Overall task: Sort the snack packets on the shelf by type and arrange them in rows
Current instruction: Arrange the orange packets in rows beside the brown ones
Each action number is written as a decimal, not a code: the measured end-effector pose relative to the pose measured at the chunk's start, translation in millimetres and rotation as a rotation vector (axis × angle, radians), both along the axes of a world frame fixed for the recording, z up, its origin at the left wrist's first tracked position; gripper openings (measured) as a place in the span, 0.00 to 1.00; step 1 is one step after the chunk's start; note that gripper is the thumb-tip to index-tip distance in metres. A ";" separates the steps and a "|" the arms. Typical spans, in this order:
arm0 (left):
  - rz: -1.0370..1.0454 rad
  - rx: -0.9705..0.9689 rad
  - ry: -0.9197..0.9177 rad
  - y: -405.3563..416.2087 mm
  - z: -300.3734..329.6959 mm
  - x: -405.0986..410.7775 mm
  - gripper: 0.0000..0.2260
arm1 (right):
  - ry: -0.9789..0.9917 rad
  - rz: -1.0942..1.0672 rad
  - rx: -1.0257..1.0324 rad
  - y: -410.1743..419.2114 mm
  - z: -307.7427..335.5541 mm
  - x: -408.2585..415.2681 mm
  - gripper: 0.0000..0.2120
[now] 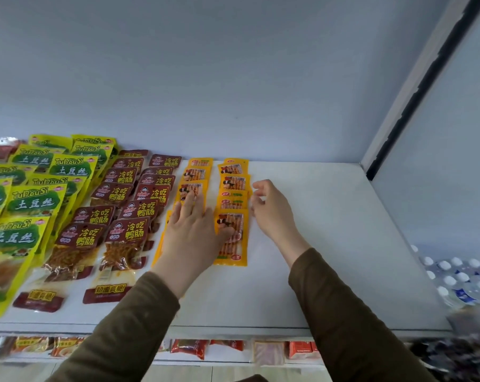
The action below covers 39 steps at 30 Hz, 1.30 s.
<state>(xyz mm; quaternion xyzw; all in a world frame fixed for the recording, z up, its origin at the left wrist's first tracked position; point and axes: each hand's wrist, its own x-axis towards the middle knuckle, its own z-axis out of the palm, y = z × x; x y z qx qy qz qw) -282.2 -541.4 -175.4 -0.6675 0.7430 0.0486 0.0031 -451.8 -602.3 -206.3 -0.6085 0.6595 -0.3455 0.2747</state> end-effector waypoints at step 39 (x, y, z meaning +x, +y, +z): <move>0.015 0.147 0.170 -141.7 -27.6 6.8 0.34 | -0.137 0.040 0.152 -60.4 26.5 20.9 0.20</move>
